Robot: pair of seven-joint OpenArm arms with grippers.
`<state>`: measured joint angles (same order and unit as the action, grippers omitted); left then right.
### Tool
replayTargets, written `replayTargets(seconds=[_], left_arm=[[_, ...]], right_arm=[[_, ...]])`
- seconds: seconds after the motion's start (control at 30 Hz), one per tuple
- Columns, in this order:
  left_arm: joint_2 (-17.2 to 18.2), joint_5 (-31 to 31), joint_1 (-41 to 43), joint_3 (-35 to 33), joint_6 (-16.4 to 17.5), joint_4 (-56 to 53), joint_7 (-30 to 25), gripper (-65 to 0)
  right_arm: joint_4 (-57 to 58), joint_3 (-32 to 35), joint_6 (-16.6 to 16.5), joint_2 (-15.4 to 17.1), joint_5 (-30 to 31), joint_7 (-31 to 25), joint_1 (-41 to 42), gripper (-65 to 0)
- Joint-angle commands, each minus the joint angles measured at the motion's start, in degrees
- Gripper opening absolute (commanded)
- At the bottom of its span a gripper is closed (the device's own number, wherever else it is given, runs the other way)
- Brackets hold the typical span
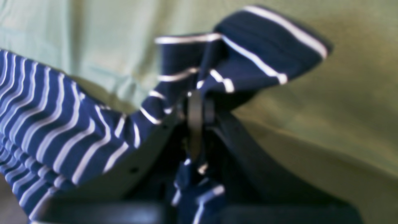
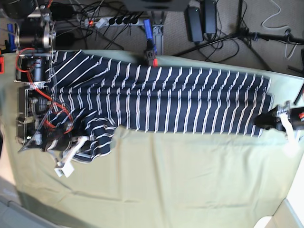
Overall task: Fold the T-shirt properly
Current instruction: 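Grasp the loose sleeve with the right gripper and tuck it onto the fold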
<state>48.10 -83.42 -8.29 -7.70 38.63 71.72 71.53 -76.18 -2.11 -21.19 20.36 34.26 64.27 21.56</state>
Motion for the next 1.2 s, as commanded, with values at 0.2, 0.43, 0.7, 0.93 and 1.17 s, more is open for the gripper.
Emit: replayTargets(seconds=[0.2,0.43,0.7,0.93,1.17], left_arm=[[1.44,-1.18,1.22,0.55,1.37,0.72,-0.50,-41.1],[1.46,-1.16,2.12,0.55,1.37,0.72,-0.50,-41.1],[1.46,-0.31,2.12,0.55,1.37,0.72,-0.33,-41.1],[1.46,-0.31,2.12,0.55,1.37,0.72,-0.35,-41.1],[1.46,-0.31,2.12,0.55,1.37,0.72,-1.22,-41.1]], right_arm=[[-9.62,-1.66,-3.91,2.97,1.77,0.02,-8.35,-65.0],[-21.24,-7.08,-3.91,4.55,2.78,0.26,-20.61,-65.0],[-34.14,-15.72,-3.96,4.70,4.35,0.52,-34.25,-65.0],[-41.38,-17.66,-3.93,4.70,4.26,0.48,-42.91,-65.0],[-41.81,-17.66,-3.82,4.68,-1.27,0.15,-44.26,-65.0]])
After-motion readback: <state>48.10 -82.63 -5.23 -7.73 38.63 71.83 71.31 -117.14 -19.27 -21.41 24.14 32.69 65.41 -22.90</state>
